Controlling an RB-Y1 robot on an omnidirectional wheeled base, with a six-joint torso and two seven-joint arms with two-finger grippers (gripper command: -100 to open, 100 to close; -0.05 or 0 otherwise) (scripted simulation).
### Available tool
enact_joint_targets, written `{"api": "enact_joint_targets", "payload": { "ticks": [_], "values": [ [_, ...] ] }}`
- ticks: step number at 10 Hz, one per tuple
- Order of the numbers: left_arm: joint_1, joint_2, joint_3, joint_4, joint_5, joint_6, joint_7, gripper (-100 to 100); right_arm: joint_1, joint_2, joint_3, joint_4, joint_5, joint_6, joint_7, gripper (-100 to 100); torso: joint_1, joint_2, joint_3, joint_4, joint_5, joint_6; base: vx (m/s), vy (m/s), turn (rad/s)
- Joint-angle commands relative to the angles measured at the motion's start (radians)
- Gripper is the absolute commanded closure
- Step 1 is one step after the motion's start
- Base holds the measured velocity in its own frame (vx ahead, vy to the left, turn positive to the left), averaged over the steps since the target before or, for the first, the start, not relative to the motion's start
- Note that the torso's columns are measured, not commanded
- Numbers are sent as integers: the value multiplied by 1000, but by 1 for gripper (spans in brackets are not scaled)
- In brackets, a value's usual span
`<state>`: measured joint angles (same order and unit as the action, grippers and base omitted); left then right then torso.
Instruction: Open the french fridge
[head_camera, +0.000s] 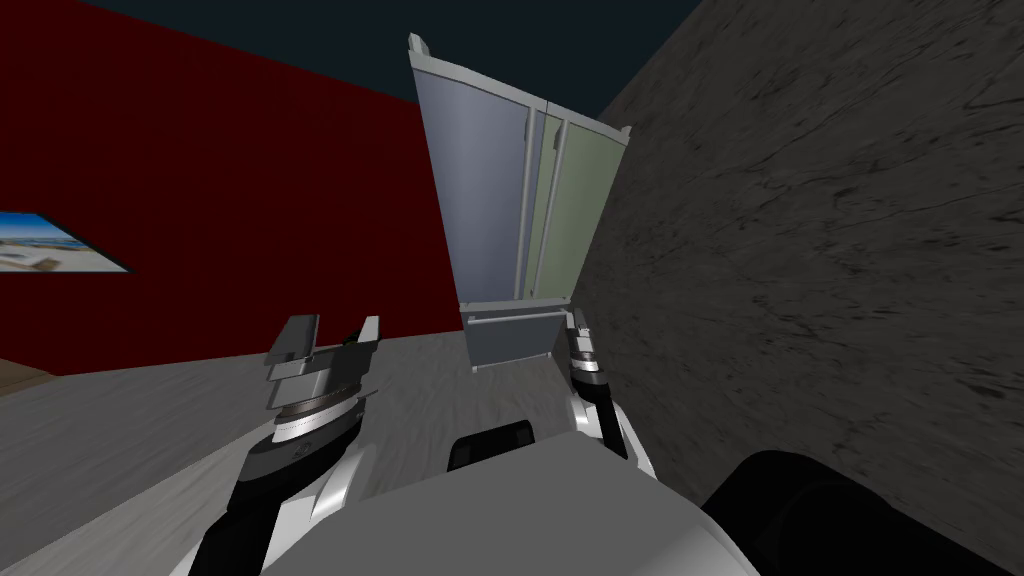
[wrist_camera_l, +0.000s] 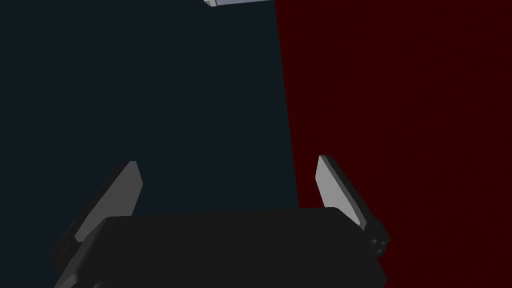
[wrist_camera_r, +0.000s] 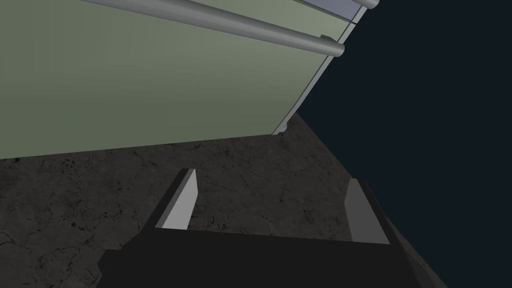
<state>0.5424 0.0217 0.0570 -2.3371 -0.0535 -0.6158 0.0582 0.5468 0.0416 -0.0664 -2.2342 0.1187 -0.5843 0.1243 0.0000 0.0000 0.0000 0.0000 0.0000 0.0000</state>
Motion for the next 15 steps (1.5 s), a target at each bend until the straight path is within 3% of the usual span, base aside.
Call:
{"api": "enact_joint_targets", "payload": {
  "ticks": [1, 9, 10, 12, 15],
  "values": [
    [0, 0, 0, 0, 0, 0, 0, 0, 0, 0, 0, 0, 0, 0, 0, 0, 0, 40, -82, 41, 0, 0, 0, 0, 0],
    [0, 0, 0, 0, 0, 0, 0, 0, 0, 0, 0, 0, 0, 0, 0, 0, 0, 618, -1234, 617, 0, 0, 0, 0, 0],
    [0, 0, 0, 0, 0, 0, 0, 0, -8, -42, 0, 8, 8, 3, 1, -100, 0, 691, -1382, 691, 0, 0, 11, 10, -4],
    [0, 0, 0, 0, 0, 0, 0, 0, -25, -104, 1, 26, 28, 9, 4, -100, 1, 734, -1471, 734, 0, 0, 18, 21, -6],
    [0, 0, 0, 0, 0, 0, 0, 0, -66, -187, 2, 69, 75, 23, 12, -100, 1, 738, -1476, 738, 0, 0, 27, 42, -10]
  ]
}}
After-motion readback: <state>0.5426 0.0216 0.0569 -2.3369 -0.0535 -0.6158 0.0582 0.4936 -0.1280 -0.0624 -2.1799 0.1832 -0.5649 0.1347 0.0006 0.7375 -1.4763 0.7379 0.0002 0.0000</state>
